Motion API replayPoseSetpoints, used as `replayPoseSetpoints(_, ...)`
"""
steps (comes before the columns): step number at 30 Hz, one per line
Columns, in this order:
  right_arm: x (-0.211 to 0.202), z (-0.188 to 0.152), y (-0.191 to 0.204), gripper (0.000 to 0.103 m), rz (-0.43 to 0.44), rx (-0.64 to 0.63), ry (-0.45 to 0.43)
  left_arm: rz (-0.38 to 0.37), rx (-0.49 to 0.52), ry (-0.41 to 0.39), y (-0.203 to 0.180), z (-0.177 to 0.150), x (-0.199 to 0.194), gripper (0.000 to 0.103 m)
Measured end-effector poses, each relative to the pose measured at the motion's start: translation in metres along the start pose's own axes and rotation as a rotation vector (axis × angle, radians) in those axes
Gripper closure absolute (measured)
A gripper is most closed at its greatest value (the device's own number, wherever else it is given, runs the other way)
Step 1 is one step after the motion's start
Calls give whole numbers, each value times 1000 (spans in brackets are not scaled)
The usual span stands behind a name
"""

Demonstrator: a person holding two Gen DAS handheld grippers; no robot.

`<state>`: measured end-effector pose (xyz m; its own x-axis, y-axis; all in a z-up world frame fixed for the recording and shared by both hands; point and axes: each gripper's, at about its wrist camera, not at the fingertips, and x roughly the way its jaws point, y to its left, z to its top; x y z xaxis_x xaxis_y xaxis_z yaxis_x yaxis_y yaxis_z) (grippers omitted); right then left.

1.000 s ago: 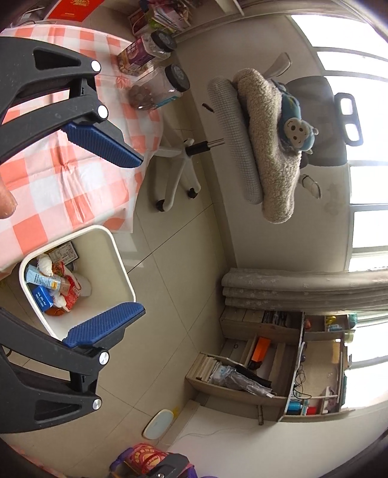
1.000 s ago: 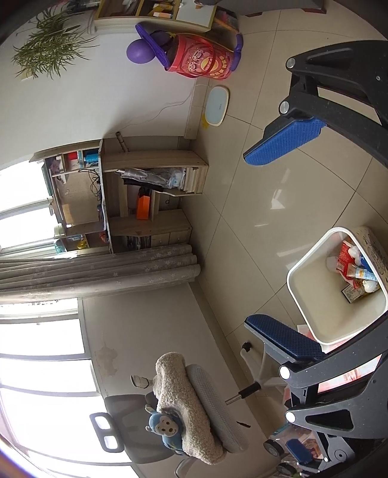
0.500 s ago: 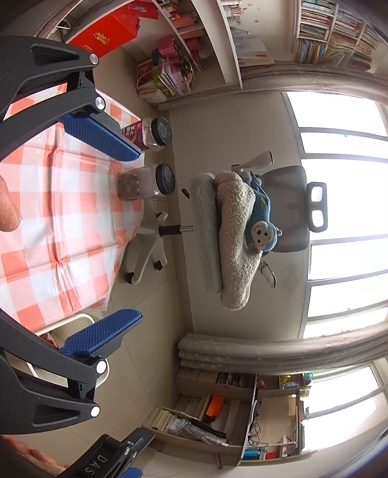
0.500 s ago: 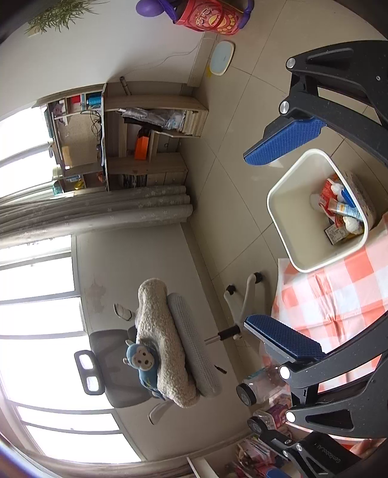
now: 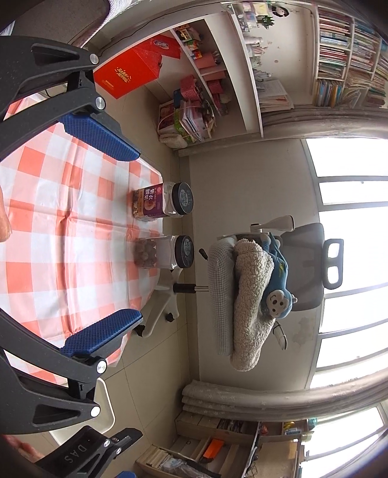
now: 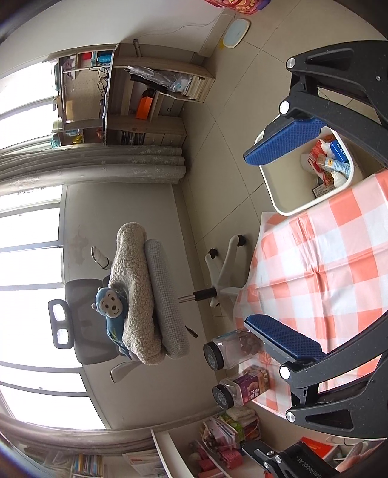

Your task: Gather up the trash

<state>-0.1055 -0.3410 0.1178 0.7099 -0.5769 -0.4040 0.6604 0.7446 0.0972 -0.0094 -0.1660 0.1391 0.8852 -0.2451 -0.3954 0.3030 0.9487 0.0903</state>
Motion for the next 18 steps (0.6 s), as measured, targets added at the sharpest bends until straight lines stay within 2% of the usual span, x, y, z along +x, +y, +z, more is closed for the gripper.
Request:
replayPoseSetpoints(4,4,-2,17,7,38,-8,16,17,-10,41,14,-5,8,7)
replayPoseSetpoints(18,9,-11,64,7,104,-88,34,73,-46,72,47,-10,18,7)
